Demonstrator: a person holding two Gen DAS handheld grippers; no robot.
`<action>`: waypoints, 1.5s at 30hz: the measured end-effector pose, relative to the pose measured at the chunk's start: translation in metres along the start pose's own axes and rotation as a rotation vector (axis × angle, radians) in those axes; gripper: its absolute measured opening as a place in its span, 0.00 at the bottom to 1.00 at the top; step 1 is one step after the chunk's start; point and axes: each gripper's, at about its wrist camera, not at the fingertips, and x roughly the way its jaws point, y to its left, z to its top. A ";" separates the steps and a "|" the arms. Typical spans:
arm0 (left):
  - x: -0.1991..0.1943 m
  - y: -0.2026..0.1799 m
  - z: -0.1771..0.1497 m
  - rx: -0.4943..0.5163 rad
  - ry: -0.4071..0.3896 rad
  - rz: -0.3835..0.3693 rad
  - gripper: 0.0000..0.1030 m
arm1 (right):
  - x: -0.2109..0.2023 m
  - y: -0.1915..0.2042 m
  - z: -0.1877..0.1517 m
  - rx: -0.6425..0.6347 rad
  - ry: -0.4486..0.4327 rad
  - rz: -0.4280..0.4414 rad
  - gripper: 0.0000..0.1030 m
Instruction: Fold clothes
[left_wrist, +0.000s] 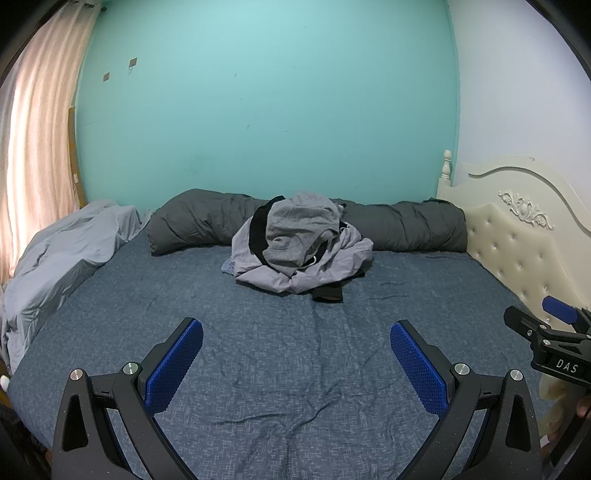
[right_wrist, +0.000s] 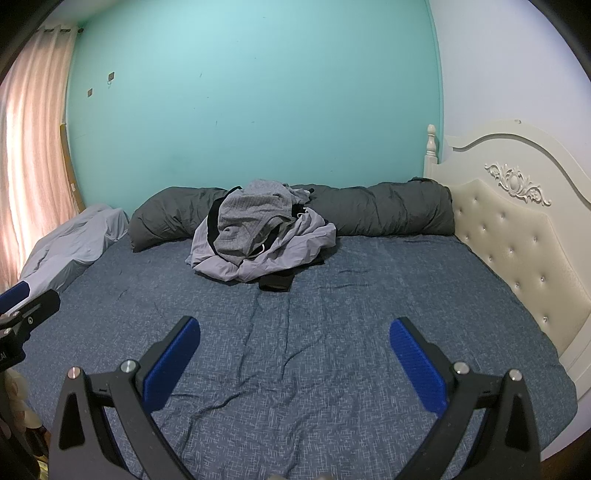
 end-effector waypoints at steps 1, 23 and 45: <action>0.000 0.000 0.000 0.000 0.000 0.001 1.00 | 0.000 0.000 0.000 0.000 0.000 0.000 1.00; -0.001 0.005 0.001 -0.006 0.009 0.001 1.00 | 0.003 -0.002 -0.004 -0.010 0.005 0.012 1.00; 0.086 0.020 -0.006 0.002 0.087 0.041 1.00 | 0.097 -0.007 -0.004 -0.016 0.051 0.095 1.00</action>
